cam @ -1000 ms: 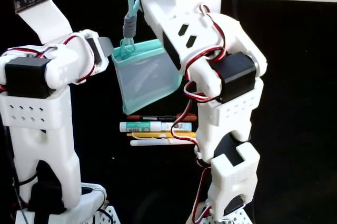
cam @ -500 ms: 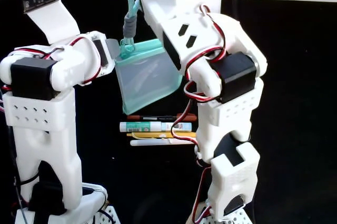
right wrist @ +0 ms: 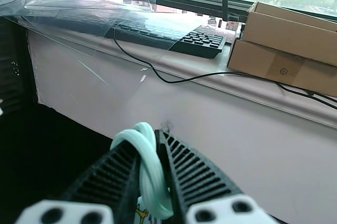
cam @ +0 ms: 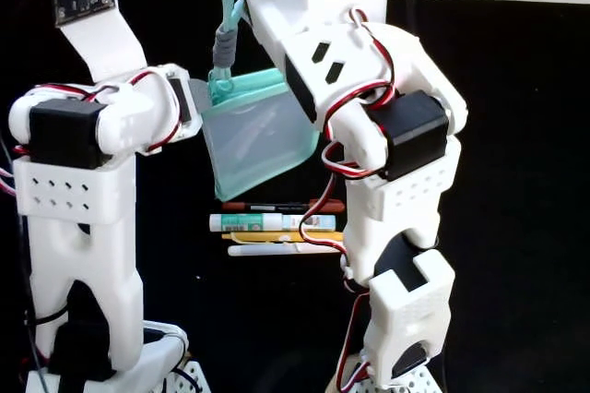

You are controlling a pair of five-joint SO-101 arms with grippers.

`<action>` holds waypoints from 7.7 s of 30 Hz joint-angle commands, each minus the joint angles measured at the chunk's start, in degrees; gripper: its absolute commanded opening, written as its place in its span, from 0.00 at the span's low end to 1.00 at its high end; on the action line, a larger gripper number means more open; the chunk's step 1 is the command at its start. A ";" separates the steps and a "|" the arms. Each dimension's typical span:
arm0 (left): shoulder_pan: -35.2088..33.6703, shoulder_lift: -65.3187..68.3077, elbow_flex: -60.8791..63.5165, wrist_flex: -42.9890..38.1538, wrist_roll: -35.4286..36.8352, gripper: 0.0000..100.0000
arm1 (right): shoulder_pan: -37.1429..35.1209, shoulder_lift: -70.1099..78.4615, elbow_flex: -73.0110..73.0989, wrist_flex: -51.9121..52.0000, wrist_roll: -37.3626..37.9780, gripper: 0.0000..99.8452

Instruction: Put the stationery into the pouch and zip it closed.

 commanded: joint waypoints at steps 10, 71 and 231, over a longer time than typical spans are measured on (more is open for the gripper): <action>3.30 -1.01 0.40 0.53 -5.89 0.01 | 0.57 -0.13 -0.04 -0.66 -0.70 0.01; -5.23 -0.48 0.40 -9.67 -16.62 0.01 | 17.71 -0.04 0.04 11.38 -0.70 0.01; 4.00 -0.75 13.93 -18.29 -19.43 0.01 | 20.26 7.60 40.04 23.52 -8.26 0.22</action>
